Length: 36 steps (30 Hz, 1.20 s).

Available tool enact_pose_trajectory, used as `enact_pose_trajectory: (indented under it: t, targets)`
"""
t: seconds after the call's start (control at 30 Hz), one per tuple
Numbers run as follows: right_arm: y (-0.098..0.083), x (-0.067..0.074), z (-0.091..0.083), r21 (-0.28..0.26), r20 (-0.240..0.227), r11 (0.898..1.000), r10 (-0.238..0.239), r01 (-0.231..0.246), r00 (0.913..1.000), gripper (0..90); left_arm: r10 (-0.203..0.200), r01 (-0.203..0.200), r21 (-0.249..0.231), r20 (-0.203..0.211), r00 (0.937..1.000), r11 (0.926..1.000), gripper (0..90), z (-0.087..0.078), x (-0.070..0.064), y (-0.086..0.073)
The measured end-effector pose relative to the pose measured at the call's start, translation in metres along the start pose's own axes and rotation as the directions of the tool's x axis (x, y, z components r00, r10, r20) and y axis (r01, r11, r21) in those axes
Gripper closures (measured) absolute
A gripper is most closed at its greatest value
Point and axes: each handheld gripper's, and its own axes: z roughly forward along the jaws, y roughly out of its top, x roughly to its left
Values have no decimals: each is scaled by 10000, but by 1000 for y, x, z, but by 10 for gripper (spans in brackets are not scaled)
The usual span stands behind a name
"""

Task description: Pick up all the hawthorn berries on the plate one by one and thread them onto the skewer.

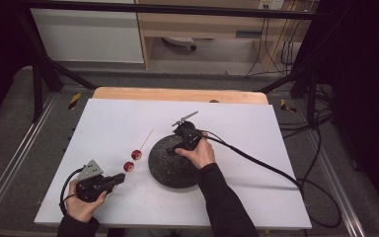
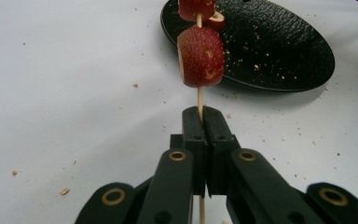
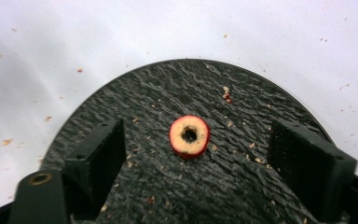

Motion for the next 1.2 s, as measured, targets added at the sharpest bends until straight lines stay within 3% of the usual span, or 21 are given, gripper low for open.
enact_pose_trajectory:
  t: [0.53, 1.2]
  targets:
    - [7, -3, 26, 848, -93, 9953, 475, -466, 9988, 460, -24, 24, 79, 3, 10000, 10000, 886, 1, 1, -1]
    - [7, -9, 34, 1527, -444, 9839, 1008, -930, 9939, 610, -68, 67, 122, 29, 10000, 9999, 886, 2, 1, -1]
